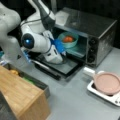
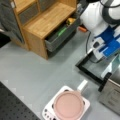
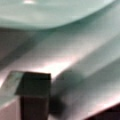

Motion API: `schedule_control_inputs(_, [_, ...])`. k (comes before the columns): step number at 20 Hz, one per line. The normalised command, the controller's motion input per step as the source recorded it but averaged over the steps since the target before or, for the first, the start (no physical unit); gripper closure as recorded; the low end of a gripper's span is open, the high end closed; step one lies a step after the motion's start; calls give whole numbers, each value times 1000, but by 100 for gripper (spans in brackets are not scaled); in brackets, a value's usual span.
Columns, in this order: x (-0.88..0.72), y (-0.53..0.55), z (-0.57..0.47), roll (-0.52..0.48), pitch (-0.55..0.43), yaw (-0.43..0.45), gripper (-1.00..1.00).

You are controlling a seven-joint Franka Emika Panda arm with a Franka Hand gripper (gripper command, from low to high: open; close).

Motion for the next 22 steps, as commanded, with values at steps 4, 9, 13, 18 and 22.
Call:
schedule_control_inputs(4, [50,-283,-37,-41,-62,250,100])
schedule_control_inputs(9, [92,-179,-54,-46,-75,243,100])
schedule_control_inputs(13, [109,-134,-54,-55,-78,224,100])
schedule_control_inputs(18, [113,-127,-33,-58,-69,218,100])
schedule_control_inputs(22, [115,-140,-14,-65,-61,214,-100])
